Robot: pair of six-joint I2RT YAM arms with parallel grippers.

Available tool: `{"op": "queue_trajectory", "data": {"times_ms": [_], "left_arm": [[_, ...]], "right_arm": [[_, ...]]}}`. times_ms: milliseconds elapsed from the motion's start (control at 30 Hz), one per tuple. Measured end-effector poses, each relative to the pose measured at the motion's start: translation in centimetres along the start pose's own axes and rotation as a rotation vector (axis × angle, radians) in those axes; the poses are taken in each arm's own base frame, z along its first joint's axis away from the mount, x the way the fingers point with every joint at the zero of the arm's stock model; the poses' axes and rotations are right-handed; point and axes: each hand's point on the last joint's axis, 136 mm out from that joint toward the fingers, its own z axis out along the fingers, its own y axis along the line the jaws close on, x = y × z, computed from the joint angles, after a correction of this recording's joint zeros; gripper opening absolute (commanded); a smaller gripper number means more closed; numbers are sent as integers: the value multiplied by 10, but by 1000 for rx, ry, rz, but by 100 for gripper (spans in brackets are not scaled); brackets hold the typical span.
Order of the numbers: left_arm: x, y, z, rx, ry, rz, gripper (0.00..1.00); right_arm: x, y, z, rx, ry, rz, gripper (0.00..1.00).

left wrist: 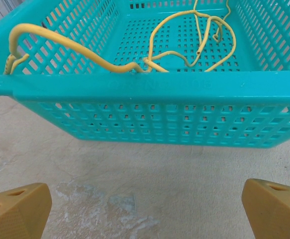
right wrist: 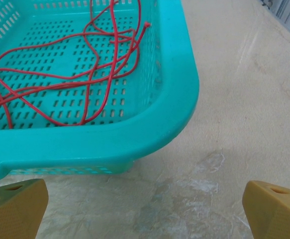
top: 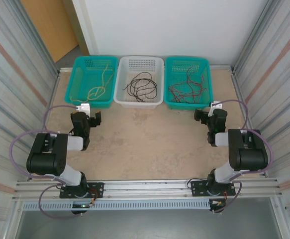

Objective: Untangle the cables

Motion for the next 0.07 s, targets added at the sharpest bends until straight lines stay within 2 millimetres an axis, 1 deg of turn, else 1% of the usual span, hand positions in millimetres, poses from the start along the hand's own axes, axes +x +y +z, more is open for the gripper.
{"op": "queue_trajectory", "data": {"times_ms": [67], "left_arm": [[0,0,0,0,0,0,99]], "right_arm": [[0,1,0,-7,1,0,99]]}}
